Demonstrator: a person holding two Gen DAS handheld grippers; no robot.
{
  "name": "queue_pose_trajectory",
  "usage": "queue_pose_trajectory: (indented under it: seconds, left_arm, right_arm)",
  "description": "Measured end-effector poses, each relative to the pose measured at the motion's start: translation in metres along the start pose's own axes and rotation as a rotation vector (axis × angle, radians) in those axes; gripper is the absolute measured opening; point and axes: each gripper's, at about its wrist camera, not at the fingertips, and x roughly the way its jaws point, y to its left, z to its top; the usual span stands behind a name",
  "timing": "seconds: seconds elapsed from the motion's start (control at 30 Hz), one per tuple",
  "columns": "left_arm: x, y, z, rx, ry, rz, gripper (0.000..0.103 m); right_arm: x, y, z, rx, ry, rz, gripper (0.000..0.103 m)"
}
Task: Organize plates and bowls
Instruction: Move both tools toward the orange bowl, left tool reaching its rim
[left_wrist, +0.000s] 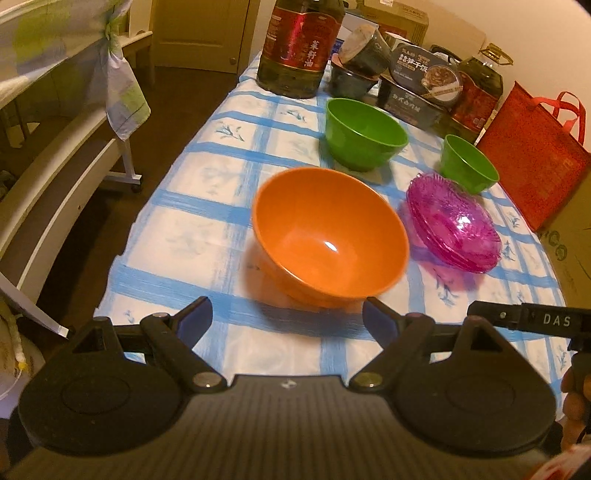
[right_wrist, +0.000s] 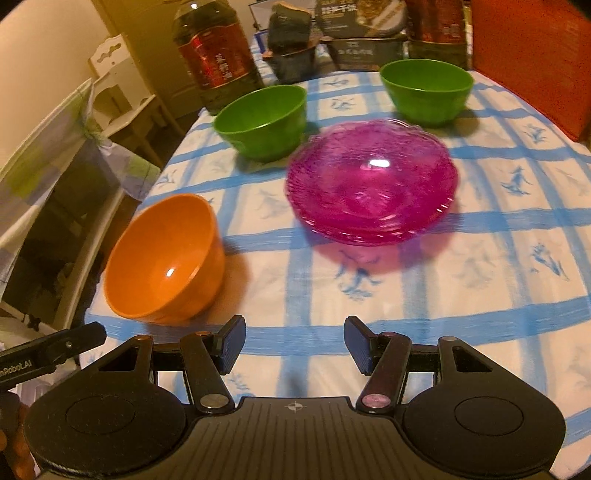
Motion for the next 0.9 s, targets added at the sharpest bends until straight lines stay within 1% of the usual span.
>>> queue_pose_trajectory:
  seconds: [0.2,0.37,0.53,0.67,0.9]
  left_arm:
    - [0.003,0.006,0.011,0.005,-0.001,-0.012,0.087]
    - [0.011,0.011,0.019,0.028,0.02,-0.038,0.086]
    - [0.017,0.017,0.026,0.052,0.015,-0.055,0.086]
    - [0.021,0.025,0.033,0.05,0.013,-0.072,0.083]
    - [0.03,0.037,0.045,0.037,0.023,-0.089,0.083]
  right_arm:
    - [0.005,0.014,0.005,-0.007,-0.006,0.007,0.059]
    - [0.008,0.024,0.009,-0.018,-0.016,0.002,0.059]
    - [0.01,0.033,0.012,-0.034,-0.022,0.002,0.059]
    - [0.013,0.042,0.016,-0.049,-0.024,0.004,0.059]
    - [0.025,0.056,0.023,-0.074,-0.024,0.017,0.059]
